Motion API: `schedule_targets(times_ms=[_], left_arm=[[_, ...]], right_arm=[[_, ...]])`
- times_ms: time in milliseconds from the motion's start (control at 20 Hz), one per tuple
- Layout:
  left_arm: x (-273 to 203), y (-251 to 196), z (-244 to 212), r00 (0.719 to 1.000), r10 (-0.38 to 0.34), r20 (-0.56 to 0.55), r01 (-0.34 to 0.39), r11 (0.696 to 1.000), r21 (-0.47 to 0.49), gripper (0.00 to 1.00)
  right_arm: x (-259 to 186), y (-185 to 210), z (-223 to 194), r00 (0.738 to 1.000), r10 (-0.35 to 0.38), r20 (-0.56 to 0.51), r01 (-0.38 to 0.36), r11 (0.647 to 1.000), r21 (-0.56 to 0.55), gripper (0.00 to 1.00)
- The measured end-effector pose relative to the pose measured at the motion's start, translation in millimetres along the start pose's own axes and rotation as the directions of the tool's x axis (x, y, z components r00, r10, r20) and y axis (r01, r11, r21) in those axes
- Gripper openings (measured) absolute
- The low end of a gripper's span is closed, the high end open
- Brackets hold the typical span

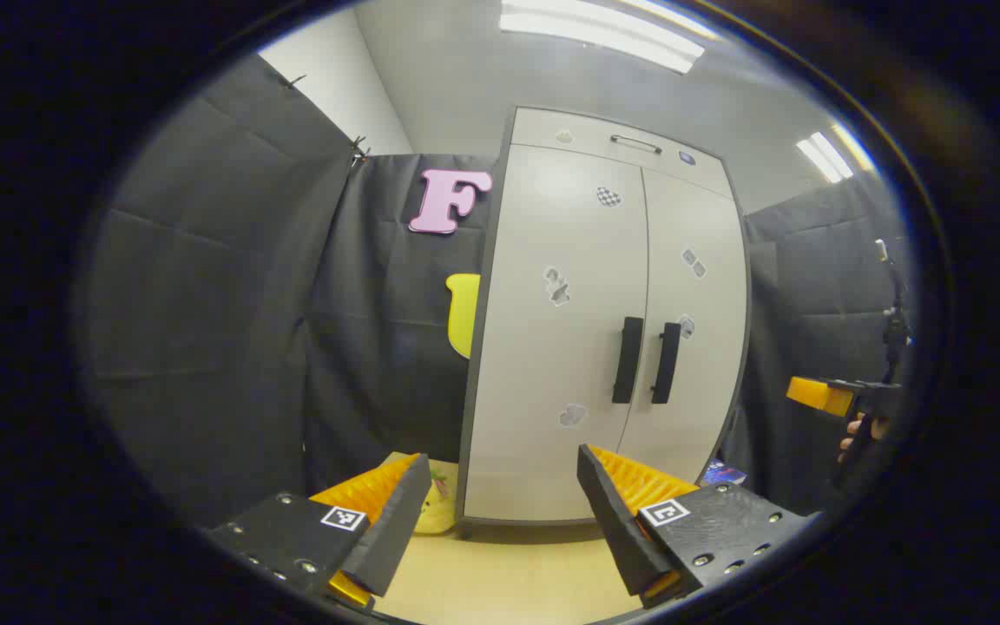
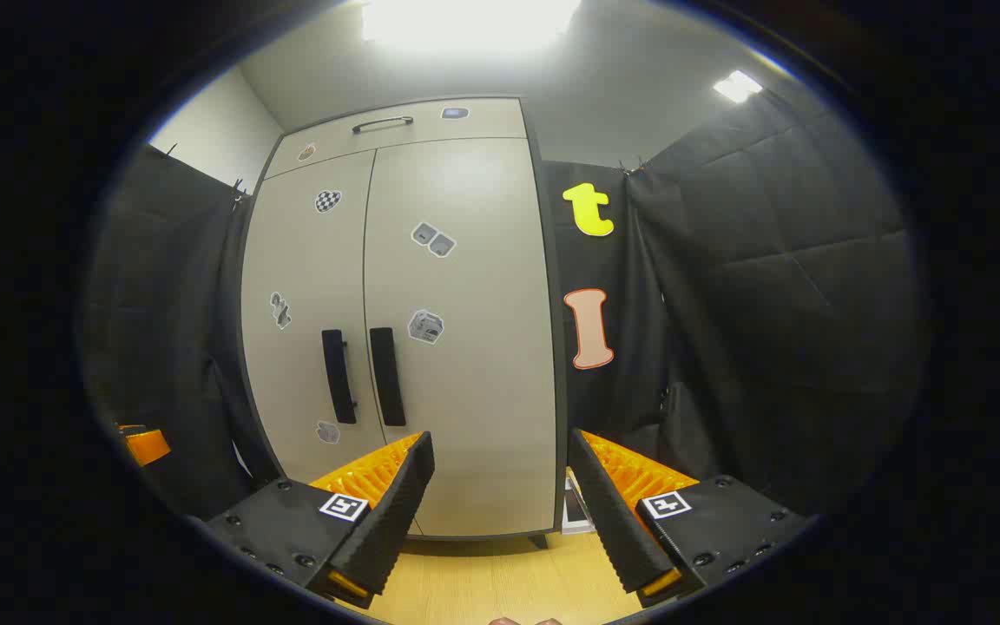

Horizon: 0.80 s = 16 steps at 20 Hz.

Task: Open the right door of the double-door shoe cabinet with the right hand, and open the left door with the left hand.

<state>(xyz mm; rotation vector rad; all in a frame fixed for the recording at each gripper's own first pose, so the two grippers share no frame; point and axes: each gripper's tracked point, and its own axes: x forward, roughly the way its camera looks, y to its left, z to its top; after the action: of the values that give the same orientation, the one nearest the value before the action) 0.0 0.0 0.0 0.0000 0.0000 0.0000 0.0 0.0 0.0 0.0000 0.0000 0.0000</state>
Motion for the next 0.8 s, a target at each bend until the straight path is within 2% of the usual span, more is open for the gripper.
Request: schedule_targets(times_ms=[50, 100, 150, 250, 300, 350, 400, 450, 500, 550, 750, 800], left_arm=[[0, 3, -2, 1.000, 0.003, -0.003, -0.003, 1.000, 0.012, 1.00], [-1, 6, -5, 1.000, 0.005, -0.010, -0.004, 1.000, 0.025, 1.00], [-2, 8, -8, 1.000, 0.007, -0.016, -0.007, 0.999, 0.036, 1.00], [-3, 8, -10, 1.000, 0.001, -0.023, 0.000, 0.999, 0.042, 0.98], [-3, 7, -11, 1.000, -0.005, -0.024, 0.007, 0.999, 0.043, 0.98], [-3, 7, -12, 1.000, -0.009, -0.025, 0.010, 0.999, 0.046, 1.00], [-3, 8, -12, 1.000, -0.010, -0.026, 0.012, 0.999, 0.053, 0.98], [-3, 7, -13, 1.000, -0.012, -0.026, 0.014, 0.998, 0.062, 0.98], [-3, 8, -12, 1.000, -0.015, -0.026, 0.016, 0.997, 0.072, 0.95], [-4, 8, -12, 1.000, -0.017, -0.023, 0.019, 0.997, 0.081, 0.98], [-4, 8, -12, 0.999, -0.028, -0.020, 0.030, 0.995, 0.092, 0.95], [-2, 8, -13, 0.999, -0.031, -0.021, 0.033, 0.995, 0.090, 1.00]], right_arm=[[0, 2, 0, 1.000, 0.001, -0.001, -0.001, 1.000, 0.001, 0.94], [0, 4, -1, 1.000, 0.003, -0.003, -0.003, 1.000, 0.004, 0.98], [1, 7, -1, 1.000, 0.007, -0.004, -0.007, 1.000, 0.007, 0.94], [1, 10, -1, 1.000, 0.010, -0.005, -0.010, 1.000, 0.005, 0.94], [1, 12, -2, 1.000, 0.012, -0.007, -0.012, 1.000, 0.003, 0.99], [1, 13, -3, 1.000, 0.012, -0.007, -0.012, 1.000, 0.001, 0.94], [0, 14, -4, 1.000, 0.011, -0.008, -0.011, 1.000, 0.000, 0.99], [0, 15, -4, 1.000, 0.010, -0.010, -0.010, 1.000, 0.001, 0.94], [-1, 17, -5, 1.000, 0.010, -0.011, -0.010, 1.000, 0.004, 0.98], [-2, 18, -5, 1.000, 0.010, -0.012, -0.010, 1.000, 0.007, 0.98], [-5, 20, -6, 1.000, 0.007, -0.014, -0.007, 1.000, 0.005, 0.99], [-5, 19, -5, 1.000, 0.006, -0.013, -0.006, 1.000, 0.006, 0.99]])
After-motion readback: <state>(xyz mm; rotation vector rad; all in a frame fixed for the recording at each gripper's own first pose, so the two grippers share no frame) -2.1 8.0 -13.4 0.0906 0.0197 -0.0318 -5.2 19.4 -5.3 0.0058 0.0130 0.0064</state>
